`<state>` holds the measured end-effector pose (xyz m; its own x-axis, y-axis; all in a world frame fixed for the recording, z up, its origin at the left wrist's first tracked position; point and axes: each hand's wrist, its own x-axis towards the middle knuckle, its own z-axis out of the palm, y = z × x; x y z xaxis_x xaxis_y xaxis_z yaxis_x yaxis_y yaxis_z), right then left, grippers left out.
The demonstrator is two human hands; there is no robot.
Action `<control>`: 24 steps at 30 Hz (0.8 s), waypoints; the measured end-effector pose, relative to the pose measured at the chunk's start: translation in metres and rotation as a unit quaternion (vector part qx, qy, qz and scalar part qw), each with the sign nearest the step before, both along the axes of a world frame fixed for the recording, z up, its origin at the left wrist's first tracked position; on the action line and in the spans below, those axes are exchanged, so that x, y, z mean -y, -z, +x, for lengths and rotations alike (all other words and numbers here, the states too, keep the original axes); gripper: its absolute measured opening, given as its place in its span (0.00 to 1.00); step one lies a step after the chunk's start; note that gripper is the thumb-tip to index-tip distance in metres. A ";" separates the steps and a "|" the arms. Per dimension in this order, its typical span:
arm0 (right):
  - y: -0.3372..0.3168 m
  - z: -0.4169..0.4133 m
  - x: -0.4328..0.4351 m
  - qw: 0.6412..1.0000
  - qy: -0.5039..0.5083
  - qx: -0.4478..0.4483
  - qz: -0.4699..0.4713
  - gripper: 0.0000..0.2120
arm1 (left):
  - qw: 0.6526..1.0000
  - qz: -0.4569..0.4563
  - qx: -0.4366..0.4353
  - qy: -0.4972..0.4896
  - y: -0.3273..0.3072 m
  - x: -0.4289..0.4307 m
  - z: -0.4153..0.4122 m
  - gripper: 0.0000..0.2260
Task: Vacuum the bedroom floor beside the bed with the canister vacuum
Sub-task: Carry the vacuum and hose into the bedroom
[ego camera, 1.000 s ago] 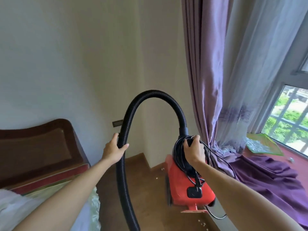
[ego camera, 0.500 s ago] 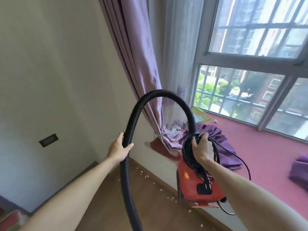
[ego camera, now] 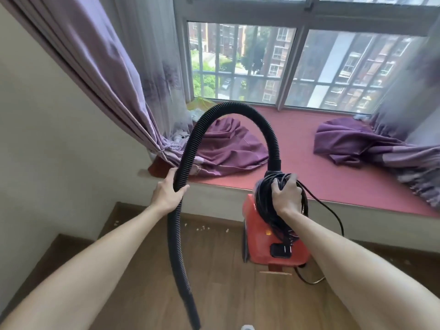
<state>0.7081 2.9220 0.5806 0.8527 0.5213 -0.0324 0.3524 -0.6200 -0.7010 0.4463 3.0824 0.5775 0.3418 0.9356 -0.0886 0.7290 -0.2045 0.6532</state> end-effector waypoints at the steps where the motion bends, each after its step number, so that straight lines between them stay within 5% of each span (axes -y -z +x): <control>1: 0.011 0.001 0.009 1.000 0.008 -0.005 -0.005 0.14 | 1.000 -0.006 -0.008 0.010 0.010 0.001 0.005 0.24; 24: 0.377 -0.024 0.133 0.975 0.014 -0.161 -0.154 0.19 | 0.984 -0.072 -0.154 0.044 0.369 0.079 0.017 0.27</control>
<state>0.6844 2.7892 0.2034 0.7866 0.4203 -0.4524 0.1243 -0.8254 -0.5507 0.4633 3.0035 0.2089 0.3577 0.8736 -0.3299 0.8808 -0.1982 0.4301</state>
